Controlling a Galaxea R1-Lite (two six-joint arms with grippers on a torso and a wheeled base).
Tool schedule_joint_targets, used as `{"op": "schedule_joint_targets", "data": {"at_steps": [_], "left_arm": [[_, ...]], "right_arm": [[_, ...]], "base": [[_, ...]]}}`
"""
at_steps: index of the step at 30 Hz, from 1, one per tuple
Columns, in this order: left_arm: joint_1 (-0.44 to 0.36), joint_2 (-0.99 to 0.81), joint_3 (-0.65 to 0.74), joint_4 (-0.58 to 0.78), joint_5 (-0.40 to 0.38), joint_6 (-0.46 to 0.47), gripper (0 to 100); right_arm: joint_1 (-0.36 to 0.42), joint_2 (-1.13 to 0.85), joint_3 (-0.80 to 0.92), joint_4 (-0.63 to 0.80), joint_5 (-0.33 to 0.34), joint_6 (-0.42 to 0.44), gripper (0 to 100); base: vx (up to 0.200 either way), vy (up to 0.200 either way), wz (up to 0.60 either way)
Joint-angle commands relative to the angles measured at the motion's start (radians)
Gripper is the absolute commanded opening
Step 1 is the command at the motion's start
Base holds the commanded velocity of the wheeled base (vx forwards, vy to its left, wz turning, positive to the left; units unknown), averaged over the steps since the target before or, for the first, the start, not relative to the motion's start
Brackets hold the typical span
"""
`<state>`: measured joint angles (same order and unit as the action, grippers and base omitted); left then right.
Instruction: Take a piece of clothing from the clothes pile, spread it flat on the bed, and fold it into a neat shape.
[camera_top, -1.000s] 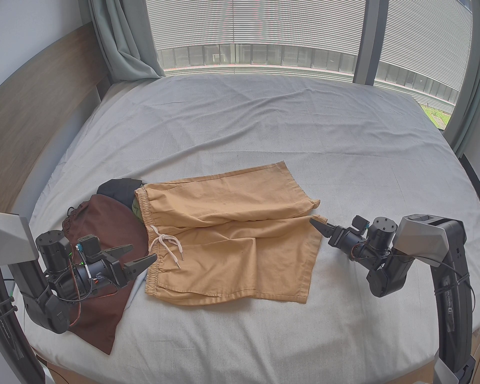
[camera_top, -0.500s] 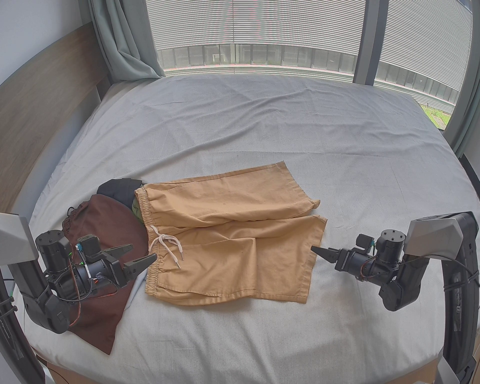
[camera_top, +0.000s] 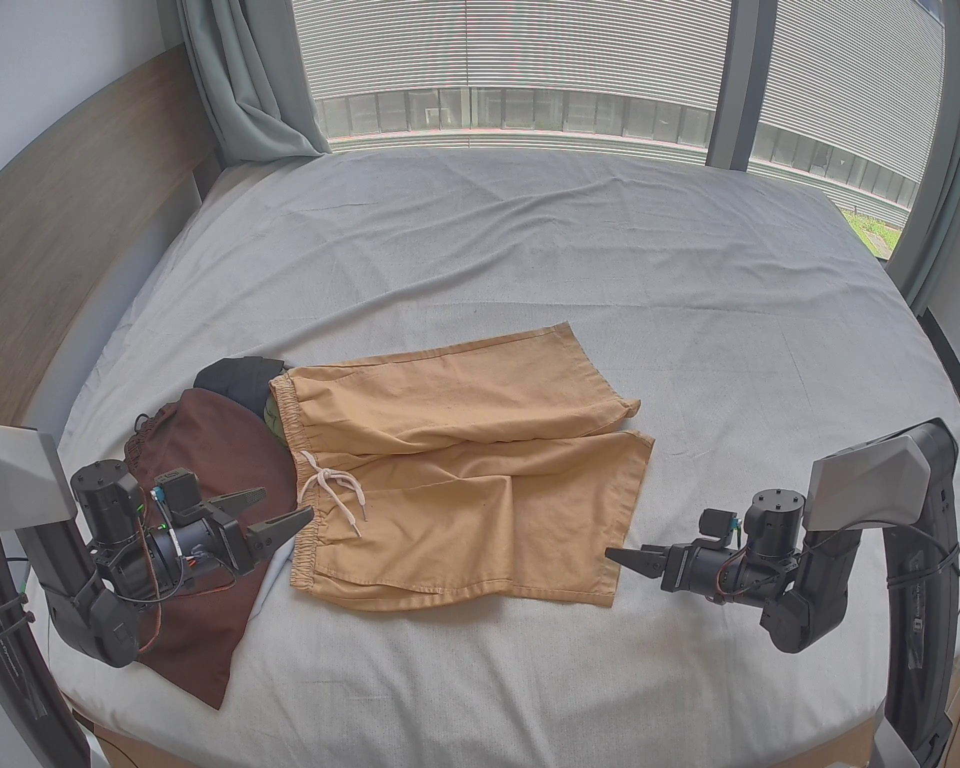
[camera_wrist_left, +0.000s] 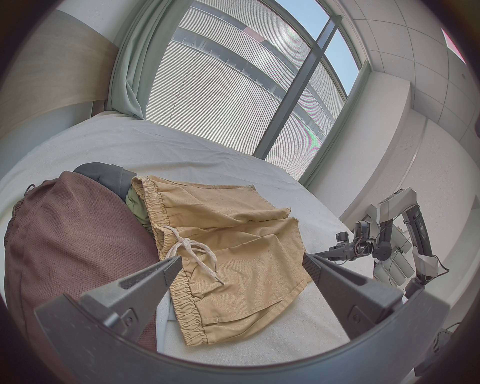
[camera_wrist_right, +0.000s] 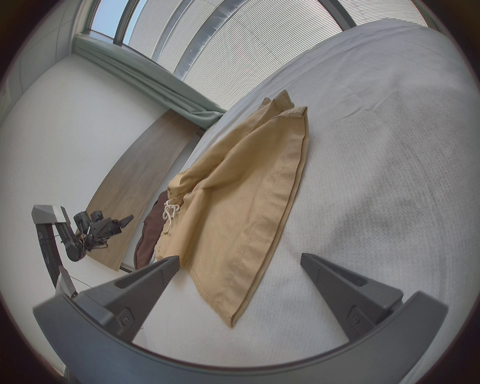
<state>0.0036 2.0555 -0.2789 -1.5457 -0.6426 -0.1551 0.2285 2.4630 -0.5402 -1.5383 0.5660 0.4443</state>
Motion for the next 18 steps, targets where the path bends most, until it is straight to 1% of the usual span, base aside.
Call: {"op": "schedule_joint_targets", "data": {"at_steps": [1, 4, 14, 18], "left_arm": [[-0.001, 0.002, 0.0, -0.001, 0.0, 0.0, 100], [-0.001, 0.002, 0.0, -0.001, 0.0, 0.0, 100], [0.001, 0.0, 0.0, -0.001, 0.0, 0.0, 100], [0.001, 0.0, 0.0, -0.001, 0.0, 0.0, 100]], "right_arm": [[0.014, 0.007, 0.029, -0.002, 0.002, -0.018, 100], [0.028, 0.008, 0.048, 0.0, 0.002, -0.035, 100], [0.069, 0.014, 0.082, 0.0, 0.002, -0.035, 100], [0.091, 0.036, 0.083, -0.002, 0.017, -0.033, 100]], "base": [[0.0, 0.0, 0.0], [0.0, 0.0, 0.0], [0.0, 0.0, 0.0], [0.0, 0.0, 0.0]]}}
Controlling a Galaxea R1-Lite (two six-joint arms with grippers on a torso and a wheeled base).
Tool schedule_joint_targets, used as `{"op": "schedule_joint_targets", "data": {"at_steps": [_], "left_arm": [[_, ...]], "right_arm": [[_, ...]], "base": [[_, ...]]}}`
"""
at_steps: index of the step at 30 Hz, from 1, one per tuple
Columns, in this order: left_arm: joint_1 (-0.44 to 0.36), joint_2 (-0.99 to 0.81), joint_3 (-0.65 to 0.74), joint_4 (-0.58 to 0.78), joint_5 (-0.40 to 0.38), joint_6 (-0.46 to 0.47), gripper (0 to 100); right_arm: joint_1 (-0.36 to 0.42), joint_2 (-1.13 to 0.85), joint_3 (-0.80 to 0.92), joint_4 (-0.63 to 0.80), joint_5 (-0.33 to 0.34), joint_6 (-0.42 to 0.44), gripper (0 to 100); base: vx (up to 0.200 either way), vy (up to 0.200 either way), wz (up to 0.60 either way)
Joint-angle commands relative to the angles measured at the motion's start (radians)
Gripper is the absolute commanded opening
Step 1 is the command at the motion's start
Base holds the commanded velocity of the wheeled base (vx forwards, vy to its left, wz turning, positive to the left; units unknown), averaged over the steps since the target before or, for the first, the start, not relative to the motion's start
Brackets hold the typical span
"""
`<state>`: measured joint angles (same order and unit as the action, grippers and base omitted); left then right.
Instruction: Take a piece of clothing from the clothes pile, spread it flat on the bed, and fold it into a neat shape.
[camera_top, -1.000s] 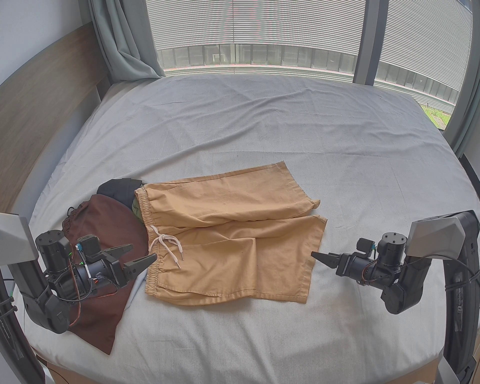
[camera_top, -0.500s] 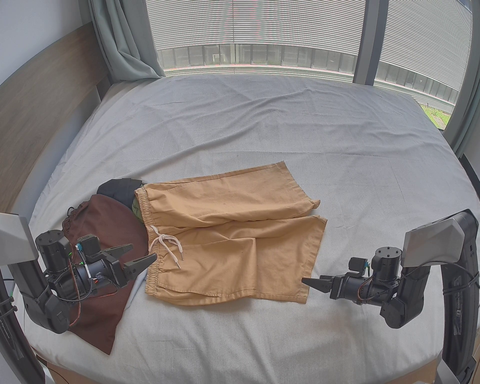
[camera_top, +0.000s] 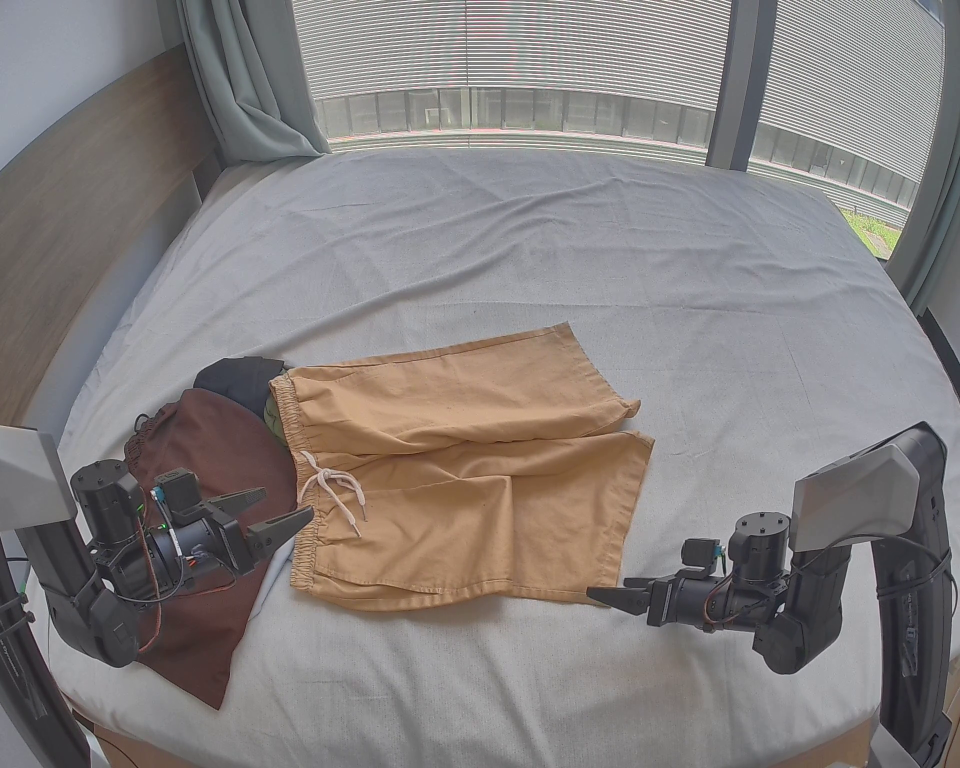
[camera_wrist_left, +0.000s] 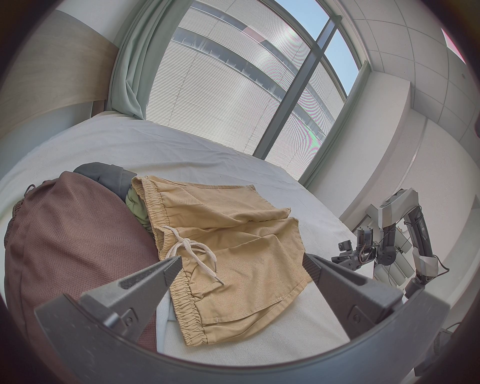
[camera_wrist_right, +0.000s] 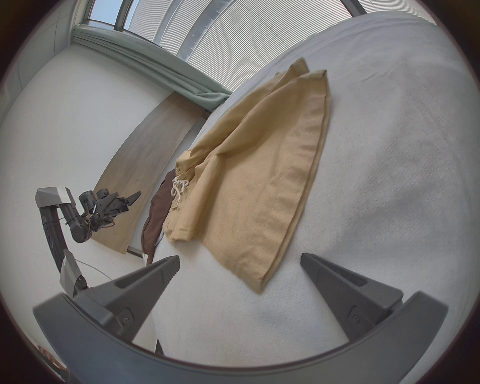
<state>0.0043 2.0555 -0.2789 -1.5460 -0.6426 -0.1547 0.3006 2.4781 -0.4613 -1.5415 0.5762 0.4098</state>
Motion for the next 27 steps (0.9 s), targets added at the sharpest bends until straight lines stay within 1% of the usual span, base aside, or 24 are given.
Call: {"op": "schedule_joint_targets", "data": {"at_steps": [1, 18, 21, 24, 25, 27], "left_arm": [[0.0, 0.0, 0.0, 0.0, 0.0, 0.0, 100], [0.0, 0.0, 0.0, 0.0, 0.0, 0.0, 100], [0.0, -0.002, 0.0, 0.0, 0.0, 0.0, 100], [0.0, -0.002, 0.0, 0.0, 0.0, 0.0, 100], [0.0, -0.002, 0.0, 0.0, 0.0, 0.0, 100], [0.0, -0.002, -0.002, 0.0, 0.0, 0.0, 100]], "right_arm": [[0.021, 0.021, 0.003, 0.001, 0.011, 0.003, 100], [0.041, 0.028, -0.051, 0.001, 0.013, 0.021, 100], [0.046, 0.033, -0.063, 0.0, 0.013, 0.043, 100], [0.046, 0.036, -0.068, 0.0, 0.01, 0.046, 100], [0.046, 0.036, -0.069, 0.0, 0.01, 0.046, 0], [0.045, 0.038, -0.073, 0.0, 0.01, 0.046, 0]], "base": [[0.0, 0.0, 0.0], [0.0, 0.0, 0.0], [0.0, 0.0, 0.0], [0.0, 0.0, 0.0], [0.0, 0.0, 0.0], [0.0, 0.0, 0.0]]}}
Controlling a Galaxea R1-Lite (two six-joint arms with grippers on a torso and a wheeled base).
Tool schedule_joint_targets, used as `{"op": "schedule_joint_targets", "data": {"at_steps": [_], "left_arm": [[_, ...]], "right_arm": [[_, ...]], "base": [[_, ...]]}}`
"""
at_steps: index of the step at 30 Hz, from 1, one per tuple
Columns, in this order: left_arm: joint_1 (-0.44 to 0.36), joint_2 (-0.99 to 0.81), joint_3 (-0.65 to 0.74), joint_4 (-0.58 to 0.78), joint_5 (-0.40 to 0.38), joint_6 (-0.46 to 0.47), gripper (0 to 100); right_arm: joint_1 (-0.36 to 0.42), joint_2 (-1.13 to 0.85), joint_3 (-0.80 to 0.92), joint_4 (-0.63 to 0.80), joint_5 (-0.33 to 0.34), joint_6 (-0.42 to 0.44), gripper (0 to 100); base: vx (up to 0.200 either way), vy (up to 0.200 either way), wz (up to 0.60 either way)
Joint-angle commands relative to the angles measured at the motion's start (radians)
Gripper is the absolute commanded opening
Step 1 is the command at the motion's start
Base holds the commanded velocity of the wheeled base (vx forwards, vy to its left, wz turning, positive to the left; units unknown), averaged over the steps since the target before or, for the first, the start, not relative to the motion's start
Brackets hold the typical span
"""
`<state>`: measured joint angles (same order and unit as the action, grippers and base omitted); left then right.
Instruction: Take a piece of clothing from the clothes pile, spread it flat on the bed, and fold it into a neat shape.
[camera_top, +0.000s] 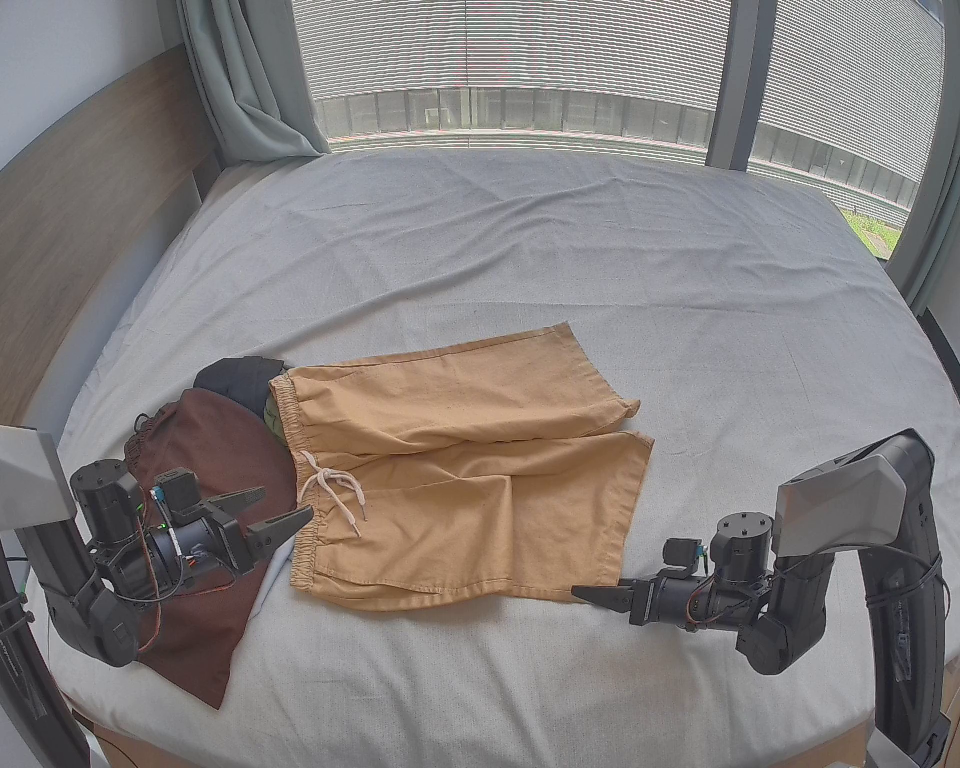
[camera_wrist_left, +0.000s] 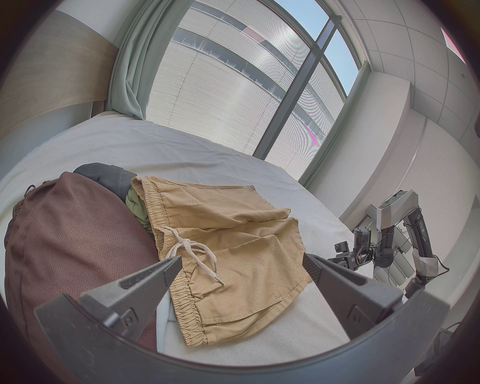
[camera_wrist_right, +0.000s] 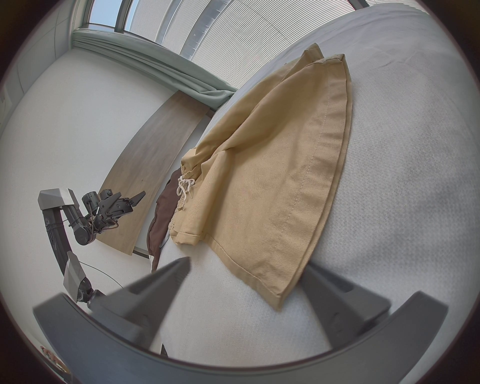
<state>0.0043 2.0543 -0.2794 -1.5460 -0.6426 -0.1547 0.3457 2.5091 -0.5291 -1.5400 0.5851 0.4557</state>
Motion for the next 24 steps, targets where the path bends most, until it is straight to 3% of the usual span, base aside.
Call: {"op": "schedule_joint_targets", "data": {"at_steps": [1, 14, 24], "left_arm": [[0.0, 0.0, -0.001, 0.0, 0.0, 0.0, 100], [0.002, -0.003, -0.001, 0.0, 0.0, 0.0, 100], [0.01, 0.004, -0.003, 0.0, 0.0, -0.002, 100]], "right_arm": [[-0.001, 0.011, -0.006, -0.002, 0.001, 0.0, 0], [-0.005, 0.017, -0.003, -0.002, -0.002, -0.003, 0], [-0.06, -0.013, 0.064, 0.0, -0.007, -0.015, 0]], "base": [[0.0, 0.0, 0.0], [0.0, 0.0, 0.0], [0.0, 0.0, 0.0]]}}
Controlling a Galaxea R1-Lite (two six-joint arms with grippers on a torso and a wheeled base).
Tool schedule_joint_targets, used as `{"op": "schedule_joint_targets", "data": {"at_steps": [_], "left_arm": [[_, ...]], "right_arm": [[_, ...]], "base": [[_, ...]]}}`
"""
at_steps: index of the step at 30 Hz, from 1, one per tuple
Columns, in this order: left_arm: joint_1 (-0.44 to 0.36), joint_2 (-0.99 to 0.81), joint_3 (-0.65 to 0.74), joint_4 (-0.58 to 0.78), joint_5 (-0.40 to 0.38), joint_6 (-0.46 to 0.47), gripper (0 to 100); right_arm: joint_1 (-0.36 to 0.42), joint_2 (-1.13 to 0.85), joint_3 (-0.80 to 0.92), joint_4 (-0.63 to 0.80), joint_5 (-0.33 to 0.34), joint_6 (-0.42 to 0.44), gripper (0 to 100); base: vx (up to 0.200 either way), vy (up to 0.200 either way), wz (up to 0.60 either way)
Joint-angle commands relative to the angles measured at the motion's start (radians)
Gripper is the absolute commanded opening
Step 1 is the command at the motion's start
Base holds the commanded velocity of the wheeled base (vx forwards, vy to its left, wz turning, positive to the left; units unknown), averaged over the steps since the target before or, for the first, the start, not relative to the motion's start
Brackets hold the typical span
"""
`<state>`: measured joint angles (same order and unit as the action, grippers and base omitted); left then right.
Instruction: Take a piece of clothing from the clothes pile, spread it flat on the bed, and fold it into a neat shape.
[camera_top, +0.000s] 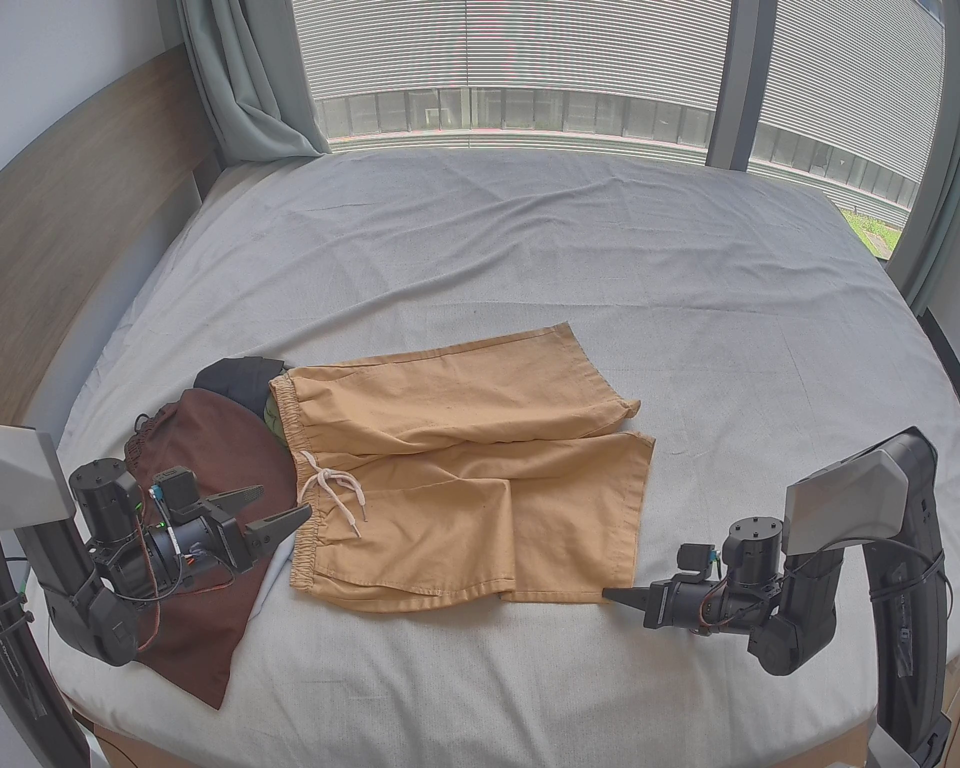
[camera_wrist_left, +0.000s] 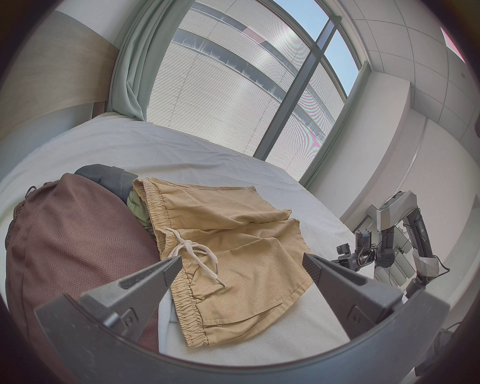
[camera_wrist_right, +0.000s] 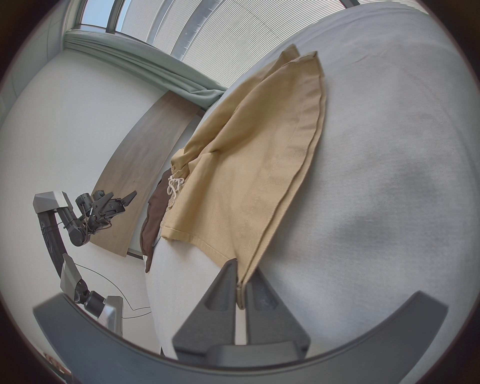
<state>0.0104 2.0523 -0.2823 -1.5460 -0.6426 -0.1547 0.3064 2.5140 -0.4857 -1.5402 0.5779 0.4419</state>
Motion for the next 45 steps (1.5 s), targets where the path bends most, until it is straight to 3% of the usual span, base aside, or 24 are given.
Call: {"op": "schedule_joint_targets", "data": {"at_steps": [1, 13, 45], "left_arm": [[0.003, 0.008, 0.0, 0.0, 0.0, 0.0, 100], [0.022, 0.061, -0.008, 0.0, 0.0, -0.002, 100], [0.066, 0.247, -0.018, 0.0, -0.066, -0.006, 100]], "right_arm": [[-0.033, -0.026, 0.033, 0.0, 0.0, -0.003, 0], [-0.115, -0.081, 0.087, 0.002, 0.0, -0.037, 0], [-0.101, -0.066, 0.072, -0.001, 0.0, -0.046, 0]], "base": [[0.0, 0.0, 0.0], [0.0, 0.0, 0.0], [0.0, 0.0, 0.0]]}}
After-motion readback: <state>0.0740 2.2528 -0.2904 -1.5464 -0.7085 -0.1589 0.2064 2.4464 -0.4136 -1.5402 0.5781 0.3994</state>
